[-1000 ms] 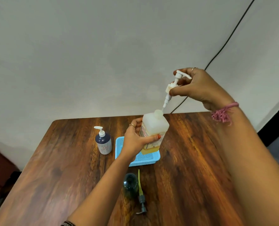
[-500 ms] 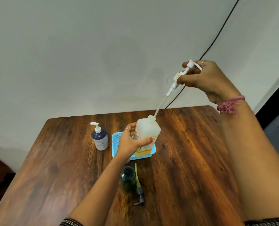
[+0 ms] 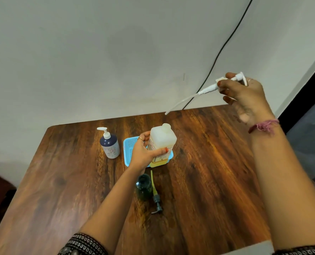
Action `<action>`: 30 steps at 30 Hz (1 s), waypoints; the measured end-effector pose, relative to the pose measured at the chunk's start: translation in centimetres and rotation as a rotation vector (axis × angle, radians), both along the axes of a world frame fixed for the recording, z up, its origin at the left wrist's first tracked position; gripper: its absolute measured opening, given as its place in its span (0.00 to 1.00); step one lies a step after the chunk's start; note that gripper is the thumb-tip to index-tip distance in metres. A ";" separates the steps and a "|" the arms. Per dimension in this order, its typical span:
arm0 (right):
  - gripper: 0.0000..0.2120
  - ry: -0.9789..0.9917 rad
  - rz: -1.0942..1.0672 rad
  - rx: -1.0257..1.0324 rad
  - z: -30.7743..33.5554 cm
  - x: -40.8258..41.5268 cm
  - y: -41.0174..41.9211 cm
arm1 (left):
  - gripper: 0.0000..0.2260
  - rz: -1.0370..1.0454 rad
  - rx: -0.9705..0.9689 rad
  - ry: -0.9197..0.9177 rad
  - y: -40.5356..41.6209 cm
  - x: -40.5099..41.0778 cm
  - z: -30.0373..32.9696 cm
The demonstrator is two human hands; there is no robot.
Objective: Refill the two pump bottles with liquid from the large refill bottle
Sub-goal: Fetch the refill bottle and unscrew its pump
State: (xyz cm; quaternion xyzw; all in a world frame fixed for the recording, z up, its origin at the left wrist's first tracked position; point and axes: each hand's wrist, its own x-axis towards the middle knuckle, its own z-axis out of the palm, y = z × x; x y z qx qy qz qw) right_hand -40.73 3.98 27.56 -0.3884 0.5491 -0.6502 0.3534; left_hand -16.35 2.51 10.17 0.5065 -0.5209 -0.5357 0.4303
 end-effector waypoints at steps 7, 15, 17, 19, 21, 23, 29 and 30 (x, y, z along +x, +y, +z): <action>0.13 -0.470 -0.253 0.085 -10.9 -2.1 3.4 | 0.31 0.001 0.032 -0.010 1.4 -1.3 -1.2; 0.17 -0.596 -0.475 0.427 -26.0 0.1 8.5 | 0.32 -0.107 0.077 -0.074 2.9 -4.1 -4.5; 0.20 -0.478 -0.467 0.529 -29.1 0.9 9.8 | 0.33 -0.133 0.115 -0.099 3.2 -4.5 -5.7; 0.20 -0.350 -0.451 0.646 -31.4 1.9 10.7 | 0.32 -0.138 0.145 -0.132 3.4 -4.8 -6.7; 0.18 -0.238 -0.439 0.715 -32.5 2.9 11.3 | 0.32 -0.134 0.145 -0.171 3.8 -5.0 -7.7; 0.18 -0.042 -0.412 0.749 -32.7 3.8 11.6 | 0.34 -0.152 0.127 -0.211 4.2 -5.2 -8.5; 0.15 0.345 -0.310 0.662 -32.6 4.8 12.4 | 0.35 -0.164 0.129 -0.221 4.9 -5.3 -9.6; 0.14 0.370 -0.304 0.647 -32.7 4.8 12.6 | 0.35 -0.162 0.130 -0.221 5.0 -5.3 -9.7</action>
